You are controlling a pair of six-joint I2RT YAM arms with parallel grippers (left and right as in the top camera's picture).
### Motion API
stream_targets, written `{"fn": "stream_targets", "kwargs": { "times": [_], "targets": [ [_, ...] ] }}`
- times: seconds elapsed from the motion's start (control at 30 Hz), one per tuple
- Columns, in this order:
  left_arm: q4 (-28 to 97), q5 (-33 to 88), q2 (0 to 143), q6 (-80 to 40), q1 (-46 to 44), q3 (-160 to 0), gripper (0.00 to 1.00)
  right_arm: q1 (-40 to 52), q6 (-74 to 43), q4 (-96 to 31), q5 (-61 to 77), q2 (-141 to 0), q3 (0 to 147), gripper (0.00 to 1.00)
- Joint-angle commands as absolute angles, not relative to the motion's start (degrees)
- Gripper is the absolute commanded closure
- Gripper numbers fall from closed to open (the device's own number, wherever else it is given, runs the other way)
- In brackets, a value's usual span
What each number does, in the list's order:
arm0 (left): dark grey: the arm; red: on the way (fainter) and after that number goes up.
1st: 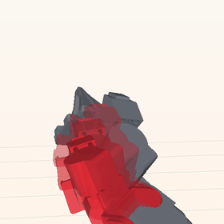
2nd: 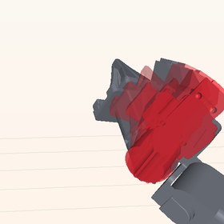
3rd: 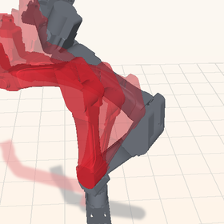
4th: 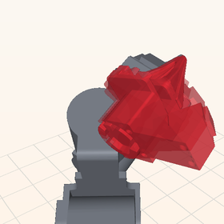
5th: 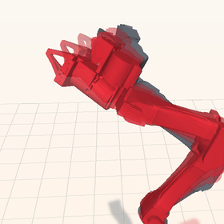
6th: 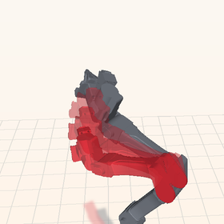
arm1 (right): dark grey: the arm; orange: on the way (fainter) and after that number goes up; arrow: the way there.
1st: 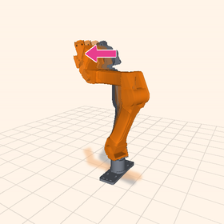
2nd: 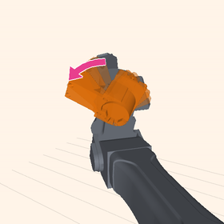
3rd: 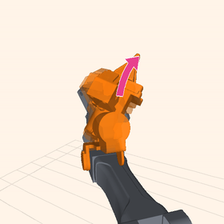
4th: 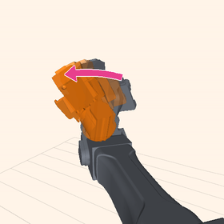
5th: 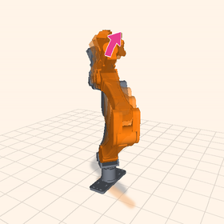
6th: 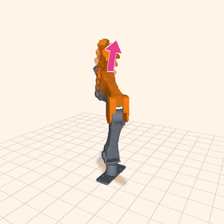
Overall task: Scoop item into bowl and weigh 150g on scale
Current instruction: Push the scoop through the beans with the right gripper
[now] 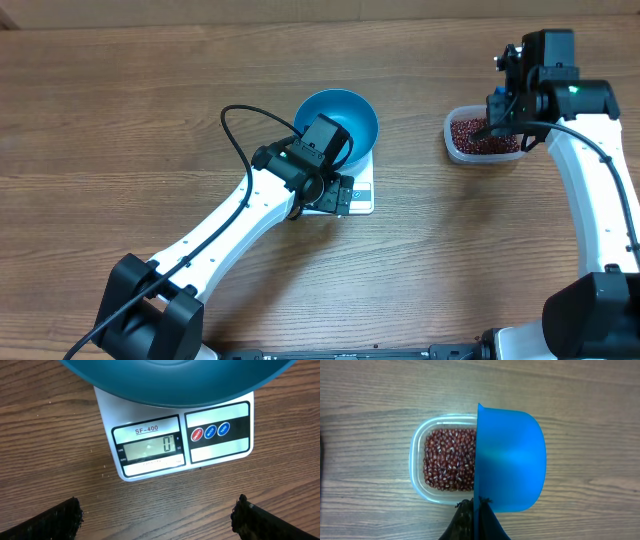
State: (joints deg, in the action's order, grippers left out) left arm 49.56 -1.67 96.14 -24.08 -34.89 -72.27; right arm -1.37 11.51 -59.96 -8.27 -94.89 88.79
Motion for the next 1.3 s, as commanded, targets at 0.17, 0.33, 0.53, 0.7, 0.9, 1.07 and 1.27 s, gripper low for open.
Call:
{"fn": "stream_targets", "kwargs": {
  "times": [0.17, 0.33, 0.53, 0.7, 0.9, 1.07, 1.27],
  "targets": [
    [49.4, -1.0, 96.5, -24.9, -35.4, -72.8, 0.0, -1.3, 18.0, -62.8, -8.8, -99.7, 90.5, 0.96],
    [49.4, -1.0, 96.5, -24.9, -35.4, -72.8, 0.0, -1.3, 18.1, -61.6, -11.1, -103.8, 90.4, 0.96],
    [49.4, -1.0, 96.5, -24.9, -35.4, -72.8, 0.0, -1.3, 19.5, -60.8, -11.1, -105.8, 90.3, 0.96],
    [49.4, -1.0, 96.5, -24.9, -35.4, -72.8, 0.0, -1.3, 18.4, -61.2, -9.8, -108.5, 90.1, 0.96],
    [49.4, -1.0, 96.5, -24.9, -35.4, -72.8, 0.0, -1.3, 12.8, -62.0, -4.6, -112.0, 90.1, 0.96],
    [49.4, -1.0, 96.5, -24.9, -35.4, -72.8, 0.0, -1.4, 8.3, -63.8, 3.3, -113.3, 90.0, 0.96],
    [49.4, -1.0, 96.5, -24.9, -35.4, -72.9, 0.0, -2.7, 7.2, -64.9, 8.4, -114.2, 90.0, 0.96]
  ]
}}
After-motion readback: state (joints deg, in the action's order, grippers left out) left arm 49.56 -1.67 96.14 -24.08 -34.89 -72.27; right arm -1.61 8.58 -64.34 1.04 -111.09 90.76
